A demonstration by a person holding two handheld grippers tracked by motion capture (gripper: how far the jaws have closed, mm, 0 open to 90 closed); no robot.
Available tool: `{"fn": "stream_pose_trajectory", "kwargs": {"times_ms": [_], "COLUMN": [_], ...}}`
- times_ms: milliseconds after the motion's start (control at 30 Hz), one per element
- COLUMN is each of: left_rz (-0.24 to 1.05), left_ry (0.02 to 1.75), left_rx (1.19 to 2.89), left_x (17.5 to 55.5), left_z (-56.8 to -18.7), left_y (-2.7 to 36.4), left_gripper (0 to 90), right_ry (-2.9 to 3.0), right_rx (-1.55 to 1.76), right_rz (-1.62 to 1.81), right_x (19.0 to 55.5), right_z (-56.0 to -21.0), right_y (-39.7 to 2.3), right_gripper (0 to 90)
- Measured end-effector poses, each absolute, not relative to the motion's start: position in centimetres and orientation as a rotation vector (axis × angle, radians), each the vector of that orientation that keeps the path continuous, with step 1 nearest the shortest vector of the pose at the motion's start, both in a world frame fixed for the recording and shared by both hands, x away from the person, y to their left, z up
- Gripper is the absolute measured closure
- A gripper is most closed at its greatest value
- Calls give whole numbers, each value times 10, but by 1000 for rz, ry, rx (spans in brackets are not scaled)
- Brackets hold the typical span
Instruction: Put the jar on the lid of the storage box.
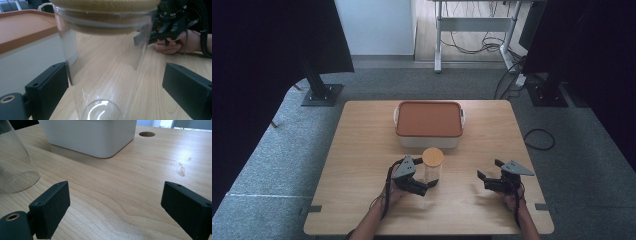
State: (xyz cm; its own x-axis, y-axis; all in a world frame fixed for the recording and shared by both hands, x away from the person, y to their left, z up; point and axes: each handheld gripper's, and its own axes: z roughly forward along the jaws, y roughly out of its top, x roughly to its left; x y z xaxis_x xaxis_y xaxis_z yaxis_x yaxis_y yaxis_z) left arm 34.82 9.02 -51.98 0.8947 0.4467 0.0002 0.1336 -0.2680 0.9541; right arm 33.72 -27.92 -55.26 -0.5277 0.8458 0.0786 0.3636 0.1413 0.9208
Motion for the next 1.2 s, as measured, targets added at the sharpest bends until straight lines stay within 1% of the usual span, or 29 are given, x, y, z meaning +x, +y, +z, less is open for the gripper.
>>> {"fn": "stream_pose_trajectory", "kwargs": {"times_ms": [400, 633, 667, 733, 833, 1200], "left_rz": [328, 330, 332, 355, 366, 398], "left_ry": [485, 493, 494, 491, 497, 502], "left_rx": [1820, 1815, 1816, 1827, 1827, 1799], "left_x": [358, 361, 361, 361, 362, 361], "left_z": [-526, -526, -526, -527, -527, -530], "left_y": [75, 70, 69, 67, 67, 67], "left_gripper": [71, 147, 147, 174, 251, 258], "right_ry": [1962, 1964, 1964, 1964, 1965, 1965], "right_rx": [1154, 1152, 1152, 1152, 1149, 1150], "right_rz": [1369, 1368, 1367, 1366, 1365, 1364], "right_x": [337, 337, 337, 337, 337, 337], "right_z": [-553, -553, -553, -553, -553, -553], "right_y": [-279, -279, -279, -279, -278, -278], "right_gripper": [84, 84, 85, 87, 86, 86]}}
